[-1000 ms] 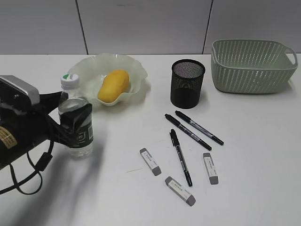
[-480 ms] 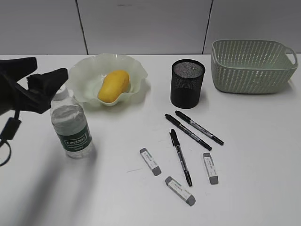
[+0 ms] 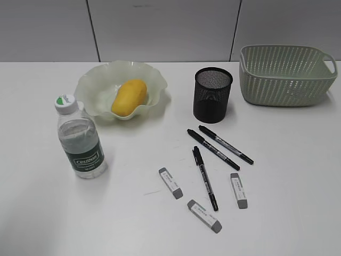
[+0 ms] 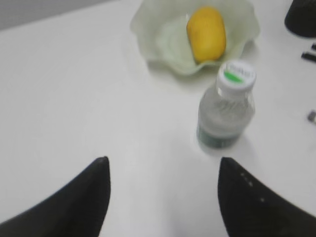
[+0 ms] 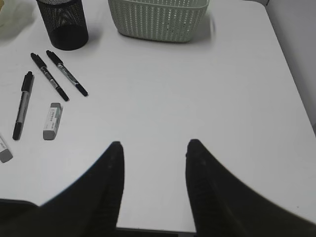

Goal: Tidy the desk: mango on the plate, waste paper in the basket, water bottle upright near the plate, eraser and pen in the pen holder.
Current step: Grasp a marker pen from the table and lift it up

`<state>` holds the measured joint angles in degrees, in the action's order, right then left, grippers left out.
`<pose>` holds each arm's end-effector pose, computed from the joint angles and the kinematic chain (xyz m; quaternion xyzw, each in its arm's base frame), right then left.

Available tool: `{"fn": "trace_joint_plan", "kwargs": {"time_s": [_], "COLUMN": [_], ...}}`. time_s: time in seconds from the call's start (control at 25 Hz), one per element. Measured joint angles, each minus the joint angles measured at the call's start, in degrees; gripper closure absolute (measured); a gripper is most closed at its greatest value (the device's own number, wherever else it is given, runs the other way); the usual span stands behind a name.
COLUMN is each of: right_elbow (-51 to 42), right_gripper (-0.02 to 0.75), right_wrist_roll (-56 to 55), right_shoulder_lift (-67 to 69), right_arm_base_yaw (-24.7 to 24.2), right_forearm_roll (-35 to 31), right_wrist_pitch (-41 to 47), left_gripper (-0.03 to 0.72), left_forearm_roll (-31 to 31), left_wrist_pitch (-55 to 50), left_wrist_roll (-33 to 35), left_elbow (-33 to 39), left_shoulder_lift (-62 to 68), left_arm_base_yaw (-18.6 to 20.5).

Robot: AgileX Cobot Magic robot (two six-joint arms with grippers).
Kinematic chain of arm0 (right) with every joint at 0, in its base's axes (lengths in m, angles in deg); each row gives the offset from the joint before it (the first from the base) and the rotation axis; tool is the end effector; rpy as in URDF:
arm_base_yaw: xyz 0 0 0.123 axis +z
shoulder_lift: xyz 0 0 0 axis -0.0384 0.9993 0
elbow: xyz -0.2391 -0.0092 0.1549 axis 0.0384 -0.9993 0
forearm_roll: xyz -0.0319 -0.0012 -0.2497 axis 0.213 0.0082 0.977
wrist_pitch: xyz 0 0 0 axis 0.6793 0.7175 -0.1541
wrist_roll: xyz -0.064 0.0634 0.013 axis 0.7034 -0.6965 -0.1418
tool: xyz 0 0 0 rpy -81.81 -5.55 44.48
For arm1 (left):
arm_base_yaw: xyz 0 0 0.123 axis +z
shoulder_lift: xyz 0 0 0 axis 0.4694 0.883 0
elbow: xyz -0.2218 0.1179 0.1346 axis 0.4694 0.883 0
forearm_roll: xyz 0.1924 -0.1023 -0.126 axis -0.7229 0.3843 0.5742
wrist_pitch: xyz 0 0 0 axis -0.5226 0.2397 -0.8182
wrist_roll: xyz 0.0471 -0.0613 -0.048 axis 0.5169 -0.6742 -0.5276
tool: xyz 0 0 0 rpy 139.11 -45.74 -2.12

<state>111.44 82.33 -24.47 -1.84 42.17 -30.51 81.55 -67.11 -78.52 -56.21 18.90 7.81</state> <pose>-0.0034 0.0056 0.2828 -0.0544 0.8438 0.0056 0.5339 0.1160 -0.0347 0.3005 0.1378 0.9095 -0.0343 0.3908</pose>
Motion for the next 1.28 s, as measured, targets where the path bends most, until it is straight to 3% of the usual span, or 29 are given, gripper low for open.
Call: {"fn": "trace_joint_plan", "kwargs": {"time_s": [0.16,0.48,0.72,0.92,1.08,1.16,1.28], "right_elbow": [0.0,0.62,1.85,3.51,10.4,15.1,24.19], "right_gripper": [0.399,0.399,0.399,0.399,0.399,0.399,0.399], "right_wrist_roll": [0.0,0.63,13.67,27.32,32.89,31.5,21.24], "right_shoulder_lift": [0.0,3.93,21.96,48.62,70.28,80.21,94.01], "right_arm_base_yaw": [0.0,0.0,0.0,0.32,8.77,15.34,22.06], "right_forearm_roll": [0.0,-1.16,-16.02,-28.53,-32.66,-29.78,-19.53], "right_wrist_pitch": [0.0,-1.33,-9.93,-20.05,-25.31,-28.7,-30.74], "left_gripper": [0.188,0.19,0.2,0.202,0.202,0.202,0.202], "left_forearm_roll": [1.52,1.53,1.53,1.53,1.53,1.53,1.53], "left_wrist_pitch": [-12.2,-15.45,-14.35,-14.34,-14.34,-14.32,-14.27], "left_wrist_roll": [-0.02,-0.08,-0.18,-0.18,-0.18,-0.18,-0.18], "left_elbow": [0.1,4.06,5.75,5.75,5.75,5.75,5.75], "left_shoulder_lift": [-13.63,-35.43,-39.58,-39.58,-39.58,-39.58,-39.58], "left_arm_base_yaw": [0.0,0.0,0.12,0.18,0.18,0.18,0.18]}}
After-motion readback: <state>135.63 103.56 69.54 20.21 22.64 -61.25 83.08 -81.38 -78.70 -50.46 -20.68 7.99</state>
